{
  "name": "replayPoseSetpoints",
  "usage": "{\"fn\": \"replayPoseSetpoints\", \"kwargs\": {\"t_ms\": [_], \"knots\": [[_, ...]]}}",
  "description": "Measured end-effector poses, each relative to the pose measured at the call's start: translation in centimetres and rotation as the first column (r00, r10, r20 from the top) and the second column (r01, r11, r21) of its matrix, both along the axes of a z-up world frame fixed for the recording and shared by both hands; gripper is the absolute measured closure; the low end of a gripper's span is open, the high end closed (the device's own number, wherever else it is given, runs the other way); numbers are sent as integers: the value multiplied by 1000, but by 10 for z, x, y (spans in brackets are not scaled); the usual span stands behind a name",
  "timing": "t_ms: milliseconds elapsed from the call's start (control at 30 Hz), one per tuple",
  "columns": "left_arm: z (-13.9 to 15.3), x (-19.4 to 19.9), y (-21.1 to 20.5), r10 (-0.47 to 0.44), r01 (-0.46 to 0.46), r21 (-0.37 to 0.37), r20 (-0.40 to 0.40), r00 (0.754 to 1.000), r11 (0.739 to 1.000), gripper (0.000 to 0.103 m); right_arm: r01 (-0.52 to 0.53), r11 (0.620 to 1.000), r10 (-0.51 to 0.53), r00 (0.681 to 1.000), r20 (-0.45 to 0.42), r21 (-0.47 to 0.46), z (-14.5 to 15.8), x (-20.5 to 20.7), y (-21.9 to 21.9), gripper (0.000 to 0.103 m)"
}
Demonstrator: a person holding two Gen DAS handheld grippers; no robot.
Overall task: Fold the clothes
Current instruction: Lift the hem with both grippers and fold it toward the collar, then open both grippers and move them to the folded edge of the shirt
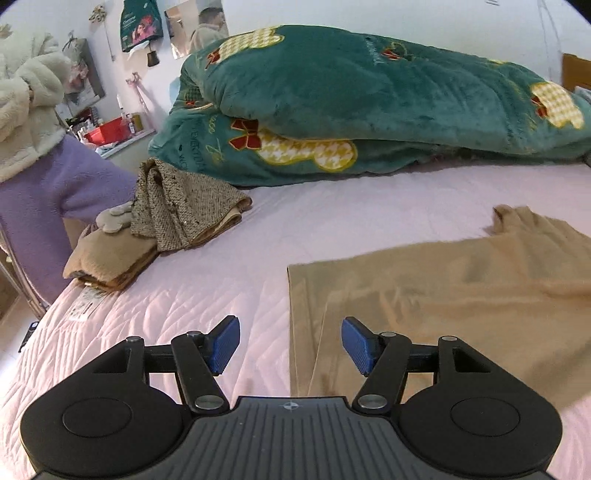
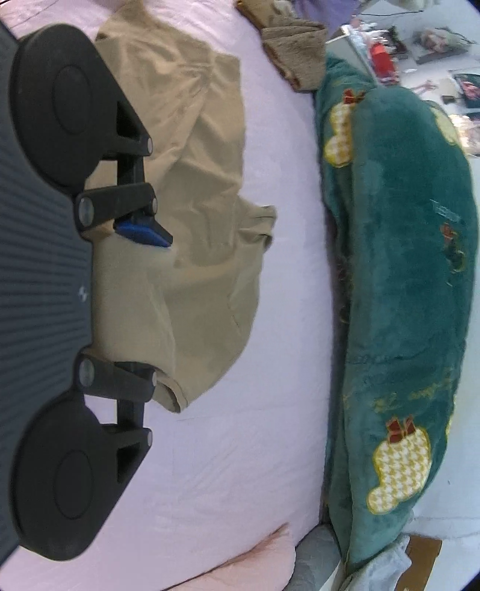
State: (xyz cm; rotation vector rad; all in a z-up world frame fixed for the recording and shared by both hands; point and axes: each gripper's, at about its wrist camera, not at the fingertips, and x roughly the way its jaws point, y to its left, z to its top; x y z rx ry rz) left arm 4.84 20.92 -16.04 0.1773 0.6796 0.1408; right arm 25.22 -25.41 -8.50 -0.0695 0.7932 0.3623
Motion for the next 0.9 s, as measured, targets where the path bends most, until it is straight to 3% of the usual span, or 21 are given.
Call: {"fn": "replayPoseSetpoints", "kwargs": {"t_ms": [167,367,467,667,800,900], "knots": [[-14,-34,7,8,-8,-6,-40,999,1000,39,71,997,-72,997,37,21,11,-22,-34,41],[-25,-54,11,13,-14,-21,-59,998,1000,39,43,999,-42,998,46,-27,14,-31,-37,38],[-34,-57,15,1,-1,-7,-60,998,1000,39,67,998,-67,997,24,-16,-8,-50,-51,34],[-63,-53,8,-80,80,-8,-107,991,997,39,56,998,-58,992,-116,-18,-84,-85,-60,33],[-81,-51,-1,-102,112,56,-155,983,992,39,41,999,-45,988,-150,-34,-103,-84,-56,33],[-90,-44,1,-118,126,36,-181,976,991,39,19,999,-25,989,-146,-45,-106,-78,-50,33]]}}
